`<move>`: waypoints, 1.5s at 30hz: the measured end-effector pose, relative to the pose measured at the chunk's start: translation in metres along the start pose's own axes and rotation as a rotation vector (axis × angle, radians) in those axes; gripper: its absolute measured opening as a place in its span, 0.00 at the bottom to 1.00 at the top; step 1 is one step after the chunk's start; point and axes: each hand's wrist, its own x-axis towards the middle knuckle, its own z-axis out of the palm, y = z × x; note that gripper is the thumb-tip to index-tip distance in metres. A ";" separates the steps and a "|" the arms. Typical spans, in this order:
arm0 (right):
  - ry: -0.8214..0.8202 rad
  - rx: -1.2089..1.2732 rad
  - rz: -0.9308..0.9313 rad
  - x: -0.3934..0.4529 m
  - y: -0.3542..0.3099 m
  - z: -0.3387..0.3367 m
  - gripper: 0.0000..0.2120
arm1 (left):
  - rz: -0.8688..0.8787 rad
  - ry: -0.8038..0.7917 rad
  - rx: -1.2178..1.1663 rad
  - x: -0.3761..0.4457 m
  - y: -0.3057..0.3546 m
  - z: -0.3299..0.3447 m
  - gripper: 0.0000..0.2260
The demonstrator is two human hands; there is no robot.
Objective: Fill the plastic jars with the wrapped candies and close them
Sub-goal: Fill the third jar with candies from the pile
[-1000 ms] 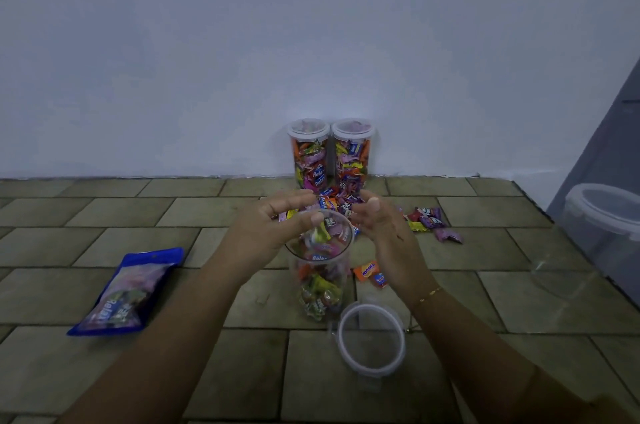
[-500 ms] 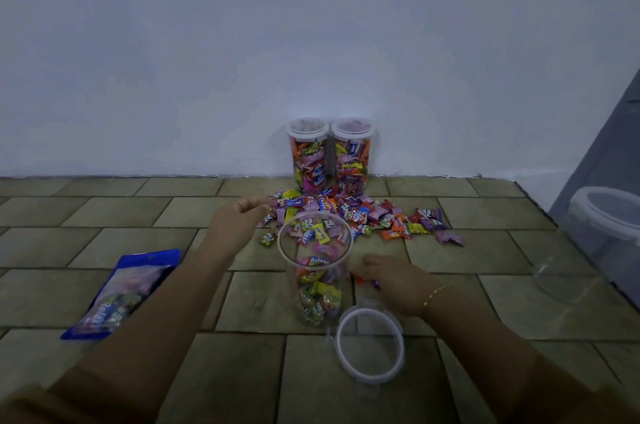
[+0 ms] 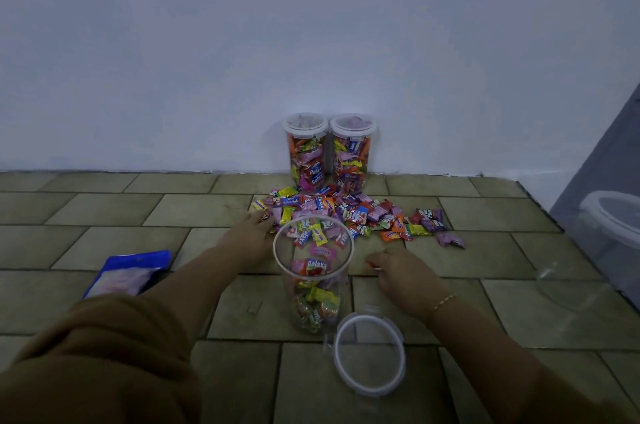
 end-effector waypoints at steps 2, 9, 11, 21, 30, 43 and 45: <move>0.063 0.131 0.007 -0.004 -0.003 -0.007 0.18 | 0.064 0.027 0.071 0.007 -0.015 0.012 0.23; 0.511 0.614 -0.006 -0.020 -0.030 -0.052 0.13 | 0.064 0.321 0.026 -0.014 -0.023 0.031 0.16; 0.612 0.786 -0.046 -0.024 -0.038 -0.068 0.13 | 0.058 0.392 -0.054 -0.024 -0.027 0.036 0.14; 0.557 0.743 -0.295 -0.040 -0.080 -0.087 0.13 | 0.025 0.610 -0.143 -0.059 -0.015 0.041 0.07; 0.474 0.737 -0.344 -0.040 -0.082 -0.064 0.15 | -0.249 0.764 -0.911 -0.102 0.022 0.003 0.08; 0.641 0.865 -0.259 -0.047 -0.074 -0.059 0.12 | 0.234 0.574 -1.124 -0.125 0.086 -0.072 0.20; 0.661 0.910 -0.227 -0.049 -0.067 -0.060 0.10 | 0.254 0.535 -1.132 -0.121 0.088 -0.068 0.24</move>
